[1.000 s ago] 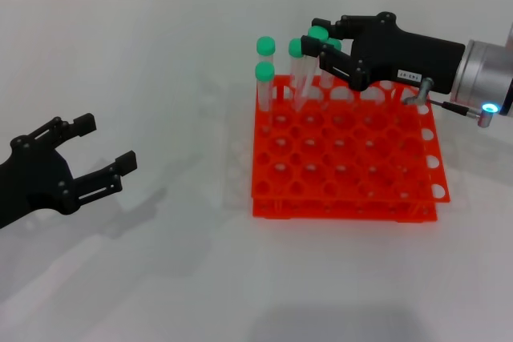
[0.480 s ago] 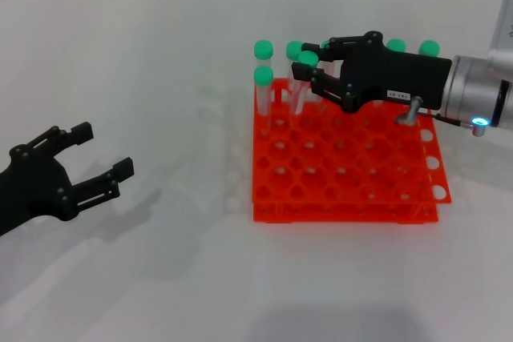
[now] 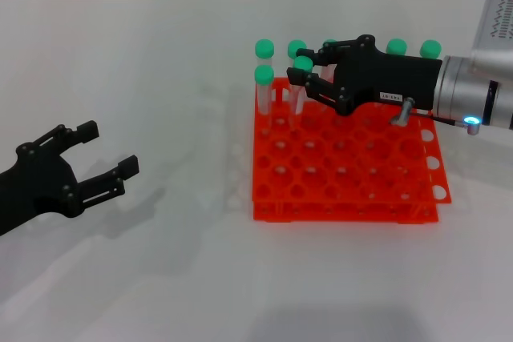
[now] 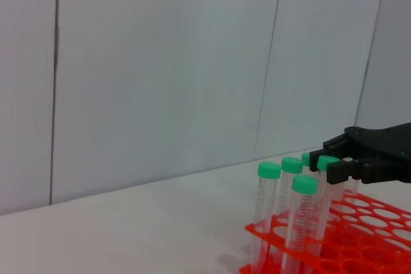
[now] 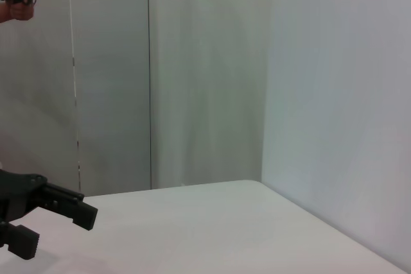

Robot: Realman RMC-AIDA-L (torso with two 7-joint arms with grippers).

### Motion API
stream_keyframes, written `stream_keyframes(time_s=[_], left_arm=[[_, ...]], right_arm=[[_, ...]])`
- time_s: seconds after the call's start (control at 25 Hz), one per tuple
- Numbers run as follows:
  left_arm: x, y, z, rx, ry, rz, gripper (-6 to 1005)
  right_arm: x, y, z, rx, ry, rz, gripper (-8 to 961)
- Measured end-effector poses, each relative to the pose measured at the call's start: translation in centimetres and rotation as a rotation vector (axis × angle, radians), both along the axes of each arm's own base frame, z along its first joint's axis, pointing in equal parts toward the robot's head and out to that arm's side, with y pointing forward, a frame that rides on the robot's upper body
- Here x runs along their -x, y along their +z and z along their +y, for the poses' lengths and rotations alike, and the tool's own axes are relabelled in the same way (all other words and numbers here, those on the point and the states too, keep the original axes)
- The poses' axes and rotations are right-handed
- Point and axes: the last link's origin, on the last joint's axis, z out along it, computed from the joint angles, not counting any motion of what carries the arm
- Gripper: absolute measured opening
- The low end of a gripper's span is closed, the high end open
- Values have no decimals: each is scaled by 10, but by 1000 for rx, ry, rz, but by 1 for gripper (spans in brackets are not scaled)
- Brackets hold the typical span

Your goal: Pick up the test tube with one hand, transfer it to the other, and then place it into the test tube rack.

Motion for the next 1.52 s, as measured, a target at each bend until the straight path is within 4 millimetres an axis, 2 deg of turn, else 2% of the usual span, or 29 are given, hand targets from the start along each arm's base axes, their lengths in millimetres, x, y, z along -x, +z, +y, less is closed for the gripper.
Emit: stream_keyframes(time_s=[0.44, 0.68, 0.84, 0.88, 1.08, 1.32, 1.52], left_arm=[[-1, 1, 2, -1, -7, 1, 871], [-2, 0, 3, 0, -8, 3, 872], [-2, 0, 3, 1, -9, 2, 872], [-2, 0, 3, 3, -10, 1, 872], [-4, 1, 3, 8, -19, -5, 873], [-12, 7, 9, 69, -56, -20, 874], [-19, 15, 21, 176, -94, -2, 874]], right_arm=[[-2, 1, -3, 1, 6, 6, 259], [-5, 2, -4, -1, -4, 9, 371], [-6, 4, -7, 5, -3, 25, 564], [-7, 6, -9, 7, 2, 38, 612], [-23, 33, -27, -16, 24, 100, 634], [-58, 71, -45, -13, -36, 93, 677], [-79, 87, -55, 35, -55, 46, 712]])
